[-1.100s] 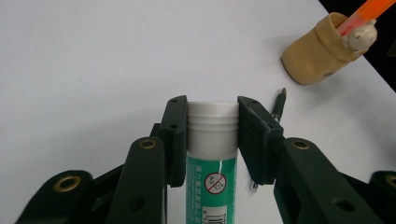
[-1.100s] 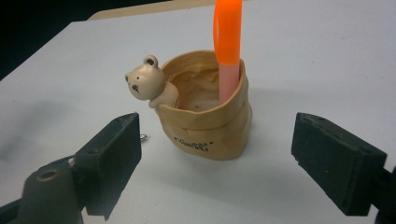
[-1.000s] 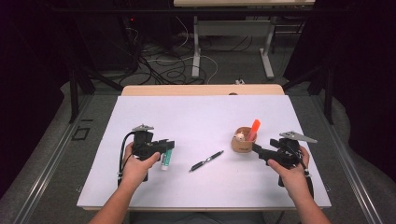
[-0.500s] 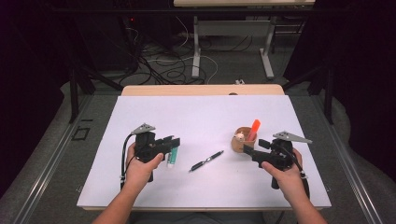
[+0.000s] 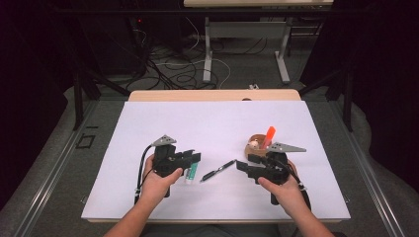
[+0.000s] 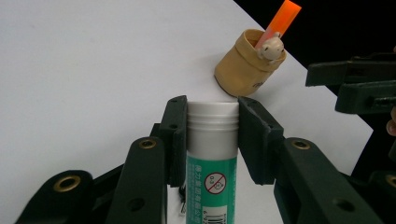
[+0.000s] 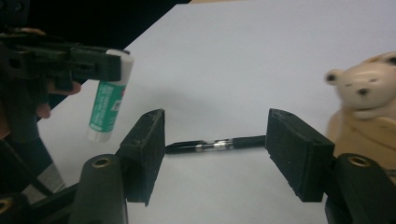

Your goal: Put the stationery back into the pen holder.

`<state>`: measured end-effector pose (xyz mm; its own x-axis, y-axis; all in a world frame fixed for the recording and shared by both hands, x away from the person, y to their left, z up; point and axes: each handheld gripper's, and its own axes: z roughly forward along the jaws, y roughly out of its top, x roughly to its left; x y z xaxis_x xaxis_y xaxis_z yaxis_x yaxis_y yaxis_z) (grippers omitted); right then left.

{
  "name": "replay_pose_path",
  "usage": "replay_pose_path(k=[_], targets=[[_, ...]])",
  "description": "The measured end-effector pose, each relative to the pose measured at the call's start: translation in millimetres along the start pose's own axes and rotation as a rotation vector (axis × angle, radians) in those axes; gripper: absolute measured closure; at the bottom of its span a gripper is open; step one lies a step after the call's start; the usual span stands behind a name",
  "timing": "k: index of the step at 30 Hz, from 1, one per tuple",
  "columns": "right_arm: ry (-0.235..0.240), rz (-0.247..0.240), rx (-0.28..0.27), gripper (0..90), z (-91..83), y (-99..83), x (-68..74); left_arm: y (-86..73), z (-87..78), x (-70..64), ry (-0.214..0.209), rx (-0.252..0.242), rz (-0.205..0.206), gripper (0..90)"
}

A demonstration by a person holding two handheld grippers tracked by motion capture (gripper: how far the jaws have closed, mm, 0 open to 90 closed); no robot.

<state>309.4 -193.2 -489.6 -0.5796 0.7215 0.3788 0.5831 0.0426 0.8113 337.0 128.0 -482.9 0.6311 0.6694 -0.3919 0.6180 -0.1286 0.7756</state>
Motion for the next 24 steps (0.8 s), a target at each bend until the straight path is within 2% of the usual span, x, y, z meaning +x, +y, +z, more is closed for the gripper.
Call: replay_pose_path(k=[2, 7, 17, 22, 24], targets=[[0.02, 0.011, 0.014, 38.7, 5.4, -1.3, 4.8, -0.3, 0.6, -1.5, -0.006, -0.003, 0.001, 65.0], [0.066, -0.011, 0.05, 39.0, 21.6, -1.7, 16.7, -0.7, 1.3, -4.7, -0.019, 0.001, 0.009, 65.0], [0.118, -0.027, 0.063, 33.5, 49.9, 8.1, 37.1, -0.3, -1.8, -3.6, -0.017, -0.016, -0.005, 65.0], [0.157, -0.011, 0.101, 30.5, 64.4, 11.3, 45.4, 0.3, -4.5, -3.3, -0.017, -0.042, -0.012, 65.0], [0.184, -0.006, 0.134, 31.1, 71.0, 11.7, 48.3, 0.3, -5.0, -3.4, -0.021, -0.049, -0.014, 65.0]])
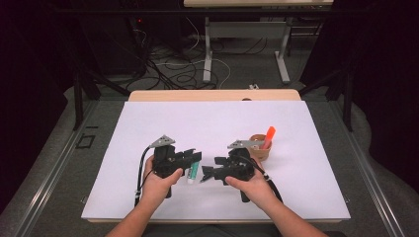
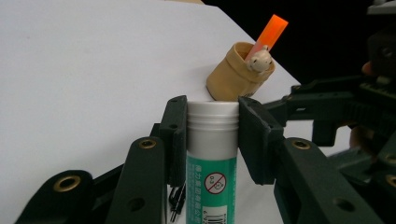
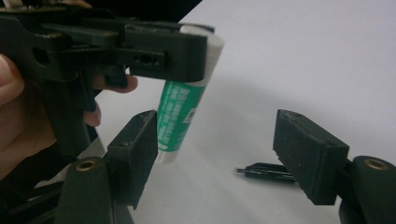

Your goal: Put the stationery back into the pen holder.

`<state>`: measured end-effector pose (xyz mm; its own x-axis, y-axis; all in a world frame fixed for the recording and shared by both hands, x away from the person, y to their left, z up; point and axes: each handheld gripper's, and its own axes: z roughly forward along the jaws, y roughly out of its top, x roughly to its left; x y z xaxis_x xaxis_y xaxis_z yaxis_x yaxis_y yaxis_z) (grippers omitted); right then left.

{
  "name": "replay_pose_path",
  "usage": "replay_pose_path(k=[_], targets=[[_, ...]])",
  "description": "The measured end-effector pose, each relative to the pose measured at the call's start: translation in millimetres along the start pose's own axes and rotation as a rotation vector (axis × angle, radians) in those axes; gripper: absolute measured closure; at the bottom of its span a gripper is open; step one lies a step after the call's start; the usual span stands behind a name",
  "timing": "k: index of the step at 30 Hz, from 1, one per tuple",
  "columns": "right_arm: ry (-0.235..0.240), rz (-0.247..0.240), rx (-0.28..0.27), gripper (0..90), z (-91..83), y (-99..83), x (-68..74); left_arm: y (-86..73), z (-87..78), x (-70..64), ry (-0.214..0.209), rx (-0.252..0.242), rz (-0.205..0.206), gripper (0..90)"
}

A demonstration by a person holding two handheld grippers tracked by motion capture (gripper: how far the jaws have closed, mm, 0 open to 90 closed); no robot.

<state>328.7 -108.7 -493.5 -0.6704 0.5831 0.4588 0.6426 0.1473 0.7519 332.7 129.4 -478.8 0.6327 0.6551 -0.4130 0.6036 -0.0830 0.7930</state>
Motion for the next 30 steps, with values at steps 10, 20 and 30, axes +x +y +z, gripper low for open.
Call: replay_pose_path(k=[10, 20, 30], targets=[[0.04, 0.061, 0.028, 45.8, 13.6, -2.4, 3.7, -1.9, 1.8, -3.1, -0.012, -0.006, -0.002, 65.0], [0.082, 0.126, 0.051, 50.7, 17.1, -9.2, 0.9, -5.9, 8.4, -8.8, -0.026, 0.005, 0.014, 65.0], [0.113, 0.175, 0.057, 55.7, 17.3, -10.5, -3.5, -10.7, 16.4, -15.0, -0.043, 0.035, 0.028, 65.0]])
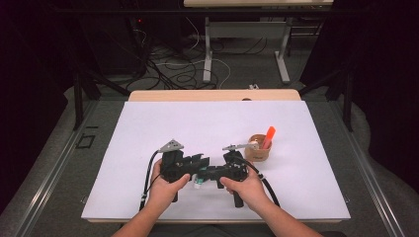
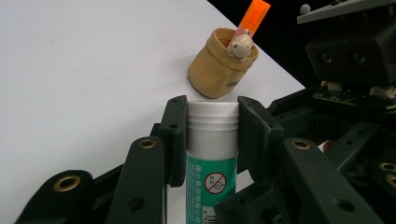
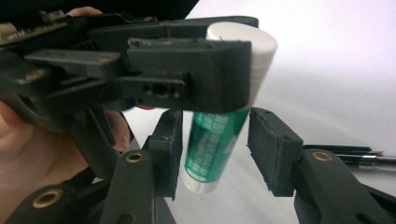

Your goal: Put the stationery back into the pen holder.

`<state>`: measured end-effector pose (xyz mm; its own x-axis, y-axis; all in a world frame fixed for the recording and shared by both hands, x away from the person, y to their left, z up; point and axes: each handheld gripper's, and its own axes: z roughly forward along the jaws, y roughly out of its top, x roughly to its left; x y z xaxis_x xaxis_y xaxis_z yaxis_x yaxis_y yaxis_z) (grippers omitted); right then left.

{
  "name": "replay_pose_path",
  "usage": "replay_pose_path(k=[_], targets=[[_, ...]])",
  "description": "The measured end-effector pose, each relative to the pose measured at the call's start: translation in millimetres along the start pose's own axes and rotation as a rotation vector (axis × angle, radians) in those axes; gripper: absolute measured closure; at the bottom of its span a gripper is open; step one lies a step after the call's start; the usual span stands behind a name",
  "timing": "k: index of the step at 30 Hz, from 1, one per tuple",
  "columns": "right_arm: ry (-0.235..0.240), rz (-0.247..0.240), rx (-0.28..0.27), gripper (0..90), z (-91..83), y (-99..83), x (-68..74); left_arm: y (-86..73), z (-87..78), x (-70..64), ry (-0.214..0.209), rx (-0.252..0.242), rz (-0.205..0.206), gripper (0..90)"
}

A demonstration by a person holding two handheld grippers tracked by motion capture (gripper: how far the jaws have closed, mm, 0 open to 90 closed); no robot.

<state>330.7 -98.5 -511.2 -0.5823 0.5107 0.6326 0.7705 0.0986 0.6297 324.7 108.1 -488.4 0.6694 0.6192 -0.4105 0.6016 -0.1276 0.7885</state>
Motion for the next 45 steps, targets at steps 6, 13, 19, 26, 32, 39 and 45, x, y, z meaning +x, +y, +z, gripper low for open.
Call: replay_pose_path(k=[6, 13, 19, 26, 32, 39, 45], targets=[[0.012, 0.018, 0.002, 59.0, 0.2, -1.0, -1.4, -1.0, 1.9, -2.1, -0.002, 0.0, 0.002, 65.0], [0.024, 0.07, 0.008, 63.2, -1.5, -0.2, -3.7, -0.8, 1.4, -2.0, -0.009, 0.01, 0.005, 64.9], [0.029, 0.092, 0.008, 64.3, -1.2, -0.8, -5.3, -1.0, 1.9, -2.5, -0.006, 0.012, 0.009, 64.9], [0.031, 0.118, 0.017, 65.2, -1.5, -1.0, -6.6, -1.3, 2.5, -2.9, -0.004, 0.013, 0.009, 64.7], [0.036, 0.116, 0.012, 65.4, -2.0, -1.1, -7.1, -0.8, 2.1, -2.0, -0.011, 0.014, 0.0, 64.5], [0.039, 0.119, 0.011, 65.5, -2.1, -1.4, -8.0, -1.0, 3.2, -1.7, 0.003, 0.009, -0.004, 60.5], [0.028, 0.118, 0.004, 65.5, -3.3, -0.8, -8.8, 0.5, 0.7, 0.3, 0.009, -0.003, -0.012, 54.3]])
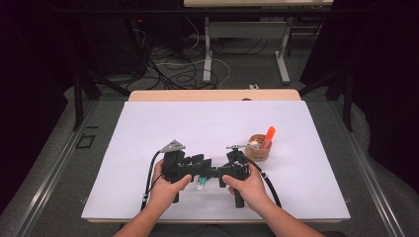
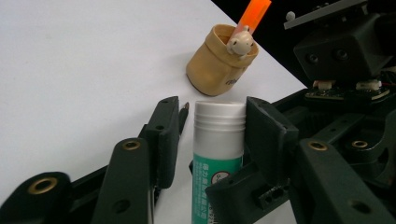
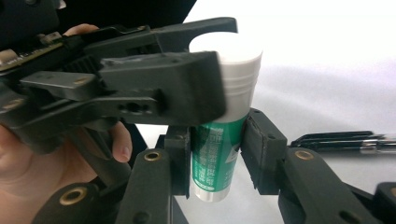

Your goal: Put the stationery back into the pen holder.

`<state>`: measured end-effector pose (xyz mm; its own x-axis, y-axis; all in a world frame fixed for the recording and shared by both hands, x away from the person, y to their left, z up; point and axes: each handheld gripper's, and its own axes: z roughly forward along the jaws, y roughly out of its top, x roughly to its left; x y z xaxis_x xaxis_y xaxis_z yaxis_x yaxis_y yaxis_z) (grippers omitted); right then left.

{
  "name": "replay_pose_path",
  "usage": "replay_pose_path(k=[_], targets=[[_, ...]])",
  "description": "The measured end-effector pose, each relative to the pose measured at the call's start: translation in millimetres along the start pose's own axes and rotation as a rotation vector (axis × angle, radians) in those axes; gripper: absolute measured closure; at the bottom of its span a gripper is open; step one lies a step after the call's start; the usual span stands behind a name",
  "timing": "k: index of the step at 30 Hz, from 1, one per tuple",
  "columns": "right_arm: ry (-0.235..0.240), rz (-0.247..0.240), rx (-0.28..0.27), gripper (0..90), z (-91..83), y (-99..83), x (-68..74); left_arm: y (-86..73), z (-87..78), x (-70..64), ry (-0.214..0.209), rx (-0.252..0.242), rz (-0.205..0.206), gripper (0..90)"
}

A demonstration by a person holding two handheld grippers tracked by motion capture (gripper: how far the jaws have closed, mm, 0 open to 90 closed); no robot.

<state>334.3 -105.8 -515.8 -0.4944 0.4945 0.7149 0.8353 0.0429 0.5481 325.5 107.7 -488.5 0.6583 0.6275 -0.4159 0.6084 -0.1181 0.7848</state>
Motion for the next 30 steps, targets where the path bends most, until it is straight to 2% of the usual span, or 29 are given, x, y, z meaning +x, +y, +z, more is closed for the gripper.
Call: replay_pose_path(k=[4, 5, 7, 13, 17, 18, 20, 24, 25, 28, 30], targets=[[-0.014, -0.012, -0.012, 65.5, -1.3, 0.7, -2.6, 2.5, -3.0, 1.7, 0.027, -0.032, 0.001, 48.1], [-0.02, -0.008, -0.012, 65.5, -2.8, 1.5, -2.8, 3.5, -4.8, 2.2, 0.031, -0.025, 0.0, 47.2], [-0.028, -0.021, -0.026, 65.5, -5.1, 2.7, -4.1, 5.7, -8.0, 3.9, 0.05, -0.048, 0.003, 46.5], [-0.048, -0.053, -0.072, 65.5, -15.5, 8.6, -6.6, 10.7, -16.6, 12.1, 0.08, -0.074, -0.013, 43.6], [-0.072, -0.084, -0.115, 65.5, -24.3, 13.6, -6.8, 12.5, -19.7, 19.0, 0.117, -0.066, -0.012, 38.5], [-0.076, -0.08, -0.121, 65.5, -26.8, 14.9, -6.5, 12.5, -19.7, 20.3, 0.122, -0.069, -0.014, 37.7], [-0.088, -0.103, -0.146, 65.5, -31.1, 17.0, -7.3, 13.0, -19.9, 22.8, 0.128, -0.056, -0.012, 36.7], [-0.122, -0.146, -0.182, 65.5, -39.5, 20.9, -8.2, 13.7, -19.4, 25.3, 0.15, -0.033, 0.016, 34.6], [-0.128, -0.154, -0.186, 65.5, -41.1, 21.6, -8.4, 14.3, -19.7, 26.3, 0.163, -0.022, 0.04, 33.7], [-0.155, -0.18, -0.211, 65.5, -47.3, 24.4, -7.7, 14.8, -19.2, 27.7, 0.184, -0.015, 0.064, 32.4], [-0.176, -0.196, -0.219, 65.5, -51.6, 26.1, -7.0, 14.7, -19.0, 28.2, 0.198, -0.005, 0.07, 32.0]])
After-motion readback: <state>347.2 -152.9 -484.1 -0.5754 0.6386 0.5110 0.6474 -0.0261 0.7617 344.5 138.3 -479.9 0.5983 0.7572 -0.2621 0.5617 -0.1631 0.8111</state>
